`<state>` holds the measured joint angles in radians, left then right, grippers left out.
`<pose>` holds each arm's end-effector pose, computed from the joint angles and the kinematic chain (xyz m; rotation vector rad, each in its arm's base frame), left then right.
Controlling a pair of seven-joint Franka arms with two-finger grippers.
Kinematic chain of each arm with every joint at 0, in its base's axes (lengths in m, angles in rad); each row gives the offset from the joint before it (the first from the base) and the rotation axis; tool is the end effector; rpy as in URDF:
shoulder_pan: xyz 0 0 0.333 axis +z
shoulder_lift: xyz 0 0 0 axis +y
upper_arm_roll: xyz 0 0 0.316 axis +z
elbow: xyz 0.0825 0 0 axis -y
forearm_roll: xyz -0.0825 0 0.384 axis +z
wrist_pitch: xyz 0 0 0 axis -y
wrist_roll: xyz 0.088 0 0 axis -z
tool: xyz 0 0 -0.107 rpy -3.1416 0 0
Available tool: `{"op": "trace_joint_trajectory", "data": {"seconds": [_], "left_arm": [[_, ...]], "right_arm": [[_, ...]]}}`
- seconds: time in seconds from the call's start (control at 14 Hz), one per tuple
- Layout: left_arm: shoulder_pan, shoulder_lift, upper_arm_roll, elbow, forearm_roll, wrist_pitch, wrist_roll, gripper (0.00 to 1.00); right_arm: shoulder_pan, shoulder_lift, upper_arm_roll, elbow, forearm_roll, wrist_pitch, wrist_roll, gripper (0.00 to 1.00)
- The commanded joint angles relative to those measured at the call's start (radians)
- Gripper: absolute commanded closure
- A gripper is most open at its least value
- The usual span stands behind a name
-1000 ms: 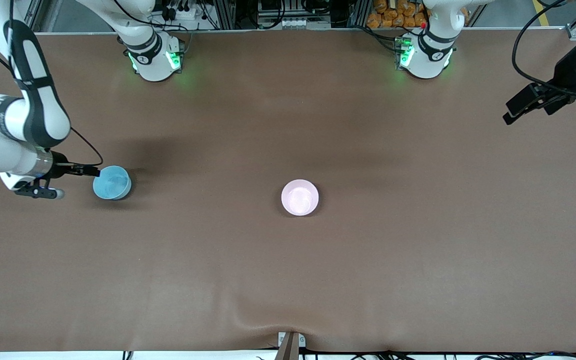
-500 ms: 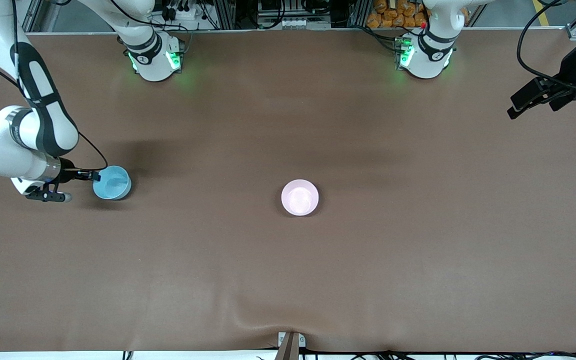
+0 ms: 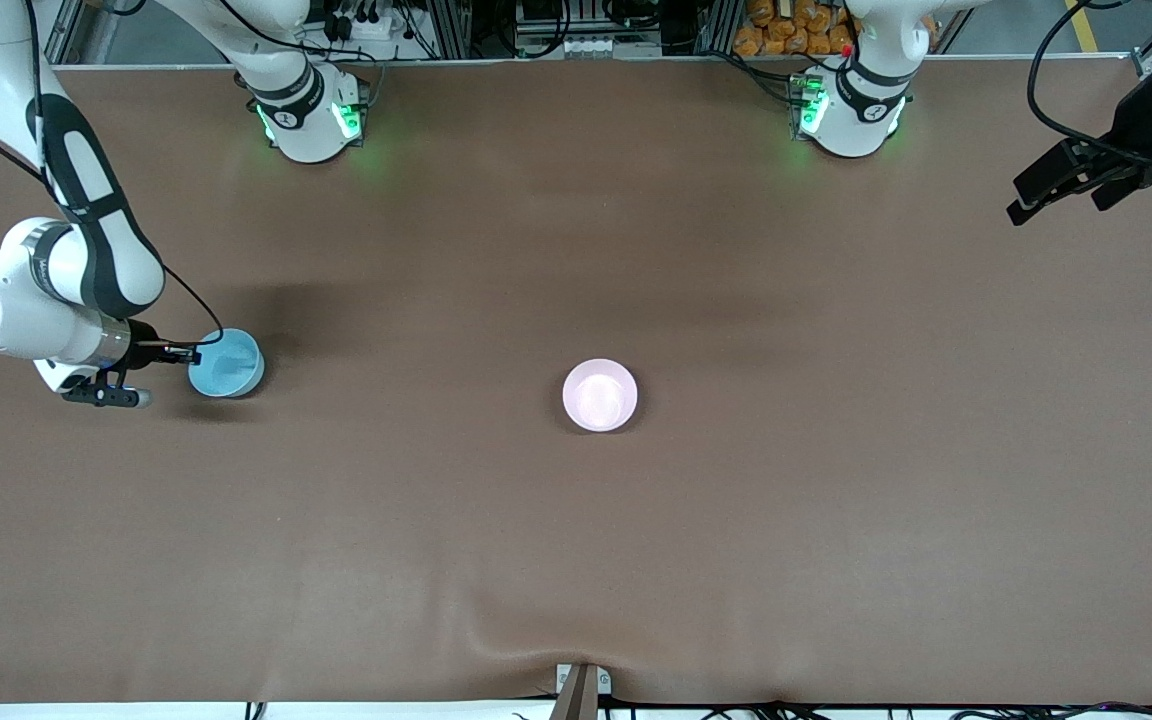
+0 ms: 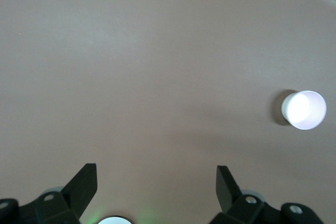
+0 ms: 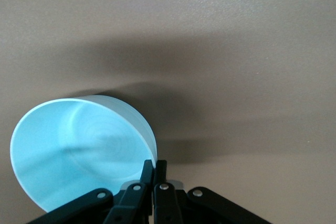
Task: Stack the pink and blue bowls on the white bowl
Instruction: 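Lower the right gripper and grasp the light blue bowl's rim, then carry the blue bowl with the right gripper over the stacked bowls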
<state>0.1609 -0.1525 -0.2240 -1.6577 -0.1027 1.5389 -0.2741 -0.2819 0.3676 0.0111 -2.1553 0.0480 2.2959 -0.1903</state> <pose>0.5018 -0.0528 0.6595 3.0520 0.3189 0.0275 0.5227 -0.1439 0.2092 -3.0322 0.1772 0.3245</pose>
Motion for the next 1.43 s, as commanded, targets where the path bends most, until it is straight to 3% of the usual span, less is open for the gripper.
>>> {"op": "trace_joint_trajectory", "data": {"seconds": [0.0, 0.21, 0.43, 0.64, 0.86, 1.36], "left_arm": [[0.011, -0.025, 0.000, -0.019, -0.035, -0.005, 0.026, 0.00], [0.009, -0.028, -0.003, -0.020, -0.034, -0.013, 0.026, 0.00], [0.011, -0.028, -0.005, -0.024, -0.031, -0.026, 0.026, 0.00], [0.005, -0.018, -0.006, -0.024, -0.022, -0.019, 0.033, 0.00], [0.008, -0.006, -0.005, -0.033, -0.017, 0.000, 0.033, 0.00], [0.011, 0.002, -0.003, -0.048, -0.017, 0.012, 0.041, 0.00]], "right_arm": [[0.003, -0.028, 0.019, 0.046, 0.019, -0.138, 0.056, 1.00], [0.107, -0.067, 0.026, 0.175, 0.107, -0.379, 0.259, 1.00], [0.156, -0.067, 0.096, 0.256, 0.292, -0.470, 0.417, 1.00], [0.275, -0.055, 0.174, 0.365, 0.305, -0.460, 0.651, 1.00], [0.407, -0.010, 0.175, 0.442, 0.306, -0.397, 0.820, 1.00], [0.676, 0.125, 0.173, 0.503, 0.297, -0.116, 1.166, 1.00]]}}
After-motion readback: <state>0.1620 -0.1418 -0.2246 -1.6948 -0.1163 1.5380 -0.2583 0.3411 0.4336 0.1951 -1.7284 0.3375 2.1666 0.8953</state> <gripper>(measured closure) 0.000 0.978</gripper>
